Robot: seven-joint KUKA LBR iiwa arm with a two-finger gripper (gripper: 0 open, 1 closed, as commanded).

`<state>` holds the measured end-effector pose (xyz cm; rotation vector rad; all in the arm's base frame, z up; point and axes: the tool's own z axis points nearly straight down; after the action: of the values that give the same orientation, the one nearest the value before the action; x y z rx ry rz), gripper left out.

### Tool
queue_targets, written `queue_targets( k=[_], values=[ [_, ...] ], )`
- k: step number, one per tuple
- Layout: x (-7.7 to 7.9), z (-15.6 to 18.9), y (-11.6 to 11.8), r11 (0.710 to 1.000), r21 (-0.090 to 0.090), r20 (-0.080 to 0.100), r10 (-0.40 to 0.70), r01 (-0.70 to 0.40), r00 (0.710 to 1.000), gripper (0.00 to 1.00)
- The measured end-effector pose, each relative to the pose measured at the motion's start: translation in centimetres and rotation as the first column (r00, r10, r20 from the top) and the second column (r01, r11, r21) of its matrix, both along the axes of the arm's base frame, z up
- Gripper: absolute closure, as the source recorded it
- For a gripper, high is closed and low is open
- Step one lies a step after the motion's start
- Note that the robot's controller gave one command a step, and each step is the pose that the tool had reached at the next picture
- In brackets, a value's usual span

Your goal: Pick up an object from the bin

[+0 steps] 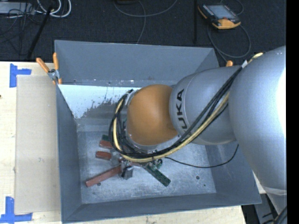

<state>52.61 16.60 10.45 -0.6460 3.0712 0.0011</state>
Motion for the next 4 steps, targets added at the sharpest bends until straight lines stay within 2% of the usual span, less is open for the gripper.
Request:
queue_targets(
  k=[2,3,4],
  values=[
    [0.1,4.0,0.0,1.000,0.000,0.000,-0.012,0.012,1.000,1.00],
    [0.2,4.1,0.0,1.000,0.000,-0.003,-0.017,0.017,1.000,1.00],
    [0.3,8.1,0.1,1.000,0.000,0.001,-0.023,0.023,1.000,1.00]
  ],
)
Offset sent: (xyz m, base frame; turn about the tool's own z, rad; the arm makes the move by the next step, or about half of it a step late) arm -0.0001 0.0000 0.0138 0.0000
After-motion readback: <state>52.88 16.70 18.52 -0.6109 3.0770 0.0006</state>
